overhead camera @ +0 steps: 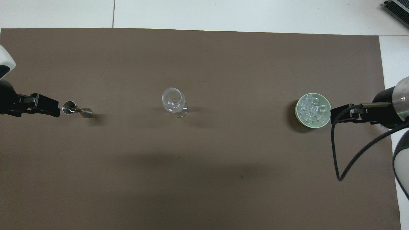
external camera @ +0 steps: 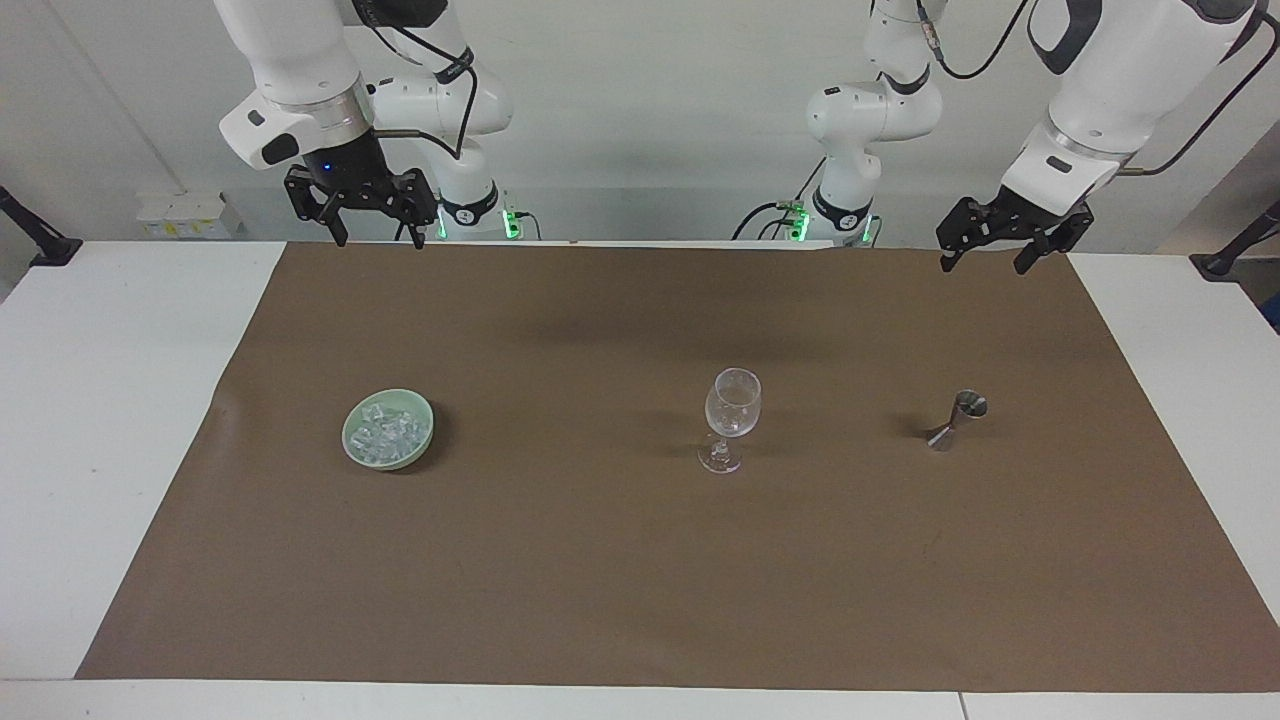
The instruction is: Pour wine and add ice with both arms
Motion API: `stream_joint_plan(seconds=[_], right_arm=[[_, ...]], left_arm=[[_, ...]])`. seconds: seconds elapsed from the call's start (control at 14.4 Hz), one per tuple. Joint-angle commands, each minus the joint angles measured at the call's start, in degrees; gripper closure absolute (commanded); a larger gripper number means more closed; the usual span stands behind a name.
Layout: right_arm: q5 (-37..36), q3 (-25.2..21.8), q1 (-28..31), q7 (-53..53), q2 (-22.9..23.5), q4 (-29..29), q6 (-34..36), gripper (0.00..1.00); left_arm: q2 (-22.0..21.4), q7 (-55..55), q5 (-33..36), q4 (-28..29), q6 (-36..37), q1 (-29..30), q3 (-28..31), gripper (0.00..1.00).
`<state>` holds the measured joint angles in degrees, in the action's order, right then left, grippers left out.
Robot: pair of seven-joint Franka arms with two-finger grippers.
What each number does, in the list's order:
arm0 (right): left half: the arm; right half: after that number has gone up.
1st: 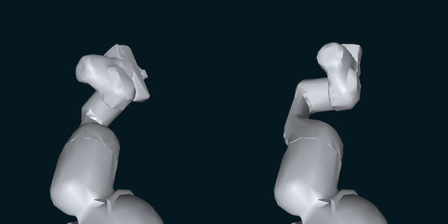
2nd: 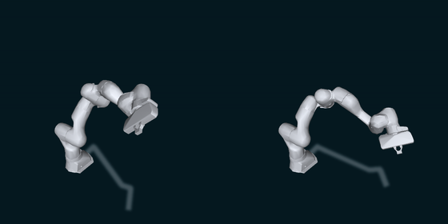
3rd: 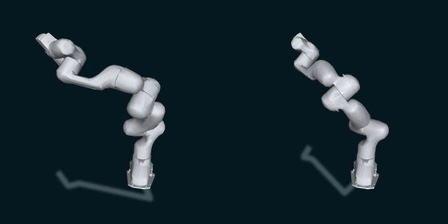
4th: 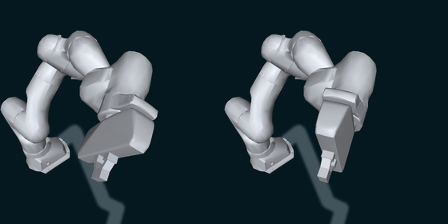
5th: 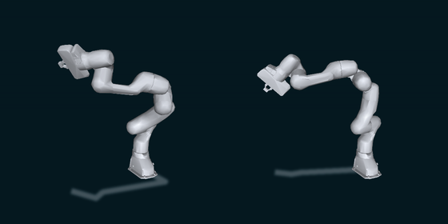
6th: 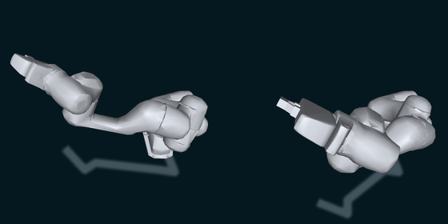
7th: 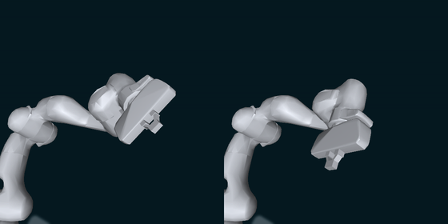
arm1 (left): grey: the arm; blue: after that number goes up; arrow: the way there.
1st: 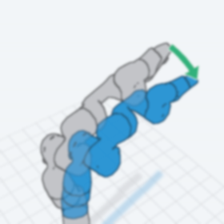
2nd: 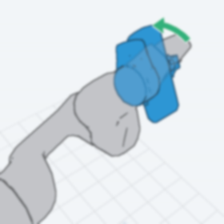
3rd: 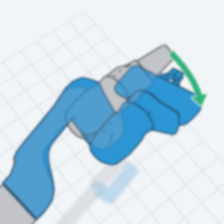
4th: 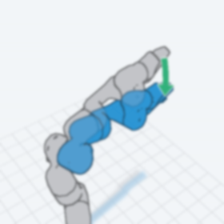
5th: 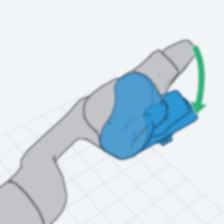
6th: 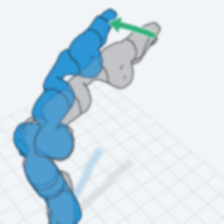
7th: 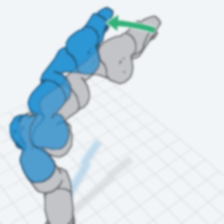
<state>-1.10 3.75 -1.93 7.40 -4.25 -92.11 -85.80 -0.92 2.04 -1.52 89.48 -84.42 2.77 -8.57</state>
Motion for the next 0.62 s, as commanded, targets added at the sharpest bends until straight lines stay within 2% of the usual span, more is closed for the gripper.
stream_joint_plan(seconds=[0.0, 0.56], right_arm=[[1.0, -0.2, 0.2, -1.5, -1.5, -1.8, -0.8, 0.00], [1.0, -0.2, 0.2, -1.5, -1.5, -1.8, -0.8, 0.00]], left_arm=[[-1.5, -0.8, -0.4, 1.3, -0.5, 0.8, -0.1, 0.00], [-1.4, 0.1, -0.6, 1.3, -0.9, 1.6, -0.1, 0.00]])
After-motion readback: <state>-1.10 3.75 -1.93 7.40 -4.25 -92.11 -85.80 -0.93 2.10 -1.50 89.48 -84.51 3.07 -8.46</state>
